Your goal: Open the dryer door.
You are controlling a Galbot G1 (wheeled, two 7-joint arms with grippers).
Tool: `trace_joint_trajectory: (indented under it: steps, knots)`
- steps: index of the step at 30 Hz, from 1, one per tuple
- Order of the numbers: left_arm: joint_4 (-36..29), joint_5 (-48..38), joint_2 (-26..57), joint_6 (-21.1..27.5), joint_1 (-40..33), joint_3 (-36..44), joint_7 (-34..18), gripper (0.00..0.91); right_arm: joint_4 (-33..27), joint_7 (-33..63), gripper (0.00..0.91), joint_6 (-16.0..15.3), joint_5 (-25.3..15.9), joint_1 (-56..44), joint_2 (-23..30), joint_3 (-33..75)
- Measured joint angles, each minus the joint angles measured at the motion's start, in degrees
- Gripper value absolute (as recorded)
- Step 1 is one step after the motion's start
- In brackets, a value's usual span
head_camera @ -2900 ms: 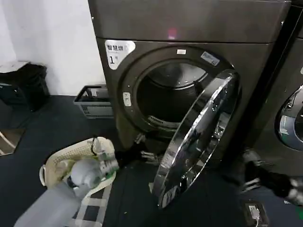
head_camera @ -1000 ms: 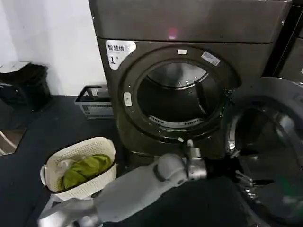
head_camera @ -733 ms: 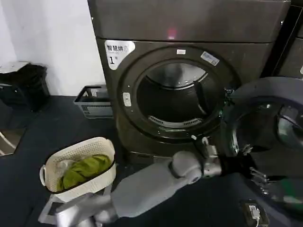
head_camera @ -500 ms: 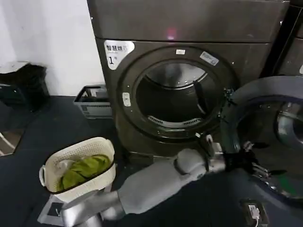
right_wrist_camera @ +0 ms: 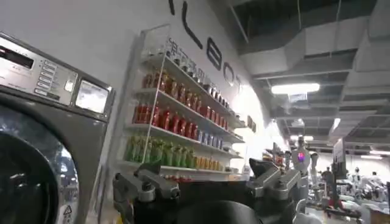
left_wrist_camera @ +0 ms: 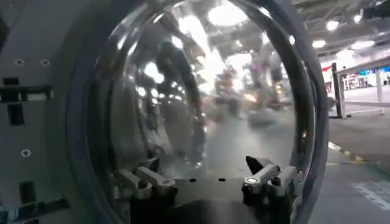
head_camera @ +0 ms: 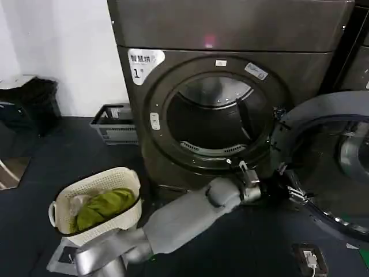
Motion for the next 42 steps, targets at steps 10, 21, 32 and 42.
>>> trace_joint_trajectory:
  steps: [10,21,32,42]
  knots:
    - [-0.77,-0.96,0.00,-2.53,0.16,0.09,-0.35,0.907,0.65,-0.06,0.907,0.01,0.95,-0.44,0.30,0.08]
    - [-2.35,-4.99,0.00,-4.81,0.47,0.29,-0.32,0.907,1.60,-0.12,0.907,-0.13,1.03,-1.05,-0.03,0.50]
    - [-2.26,-4.27,0.00,-6.54,0.44,-0.27,-0.52,0.907,2.30,-0.31,0.907,-0.22,1.13,-1.19,-0.21,0.78]
    - [-4.23,-7.89,0.00,-12.18,0.28,-0.96,-0.16,0.907,2.85,-0.47,0.907,-0.21,1.30,-1.55,-0.02,1.15]
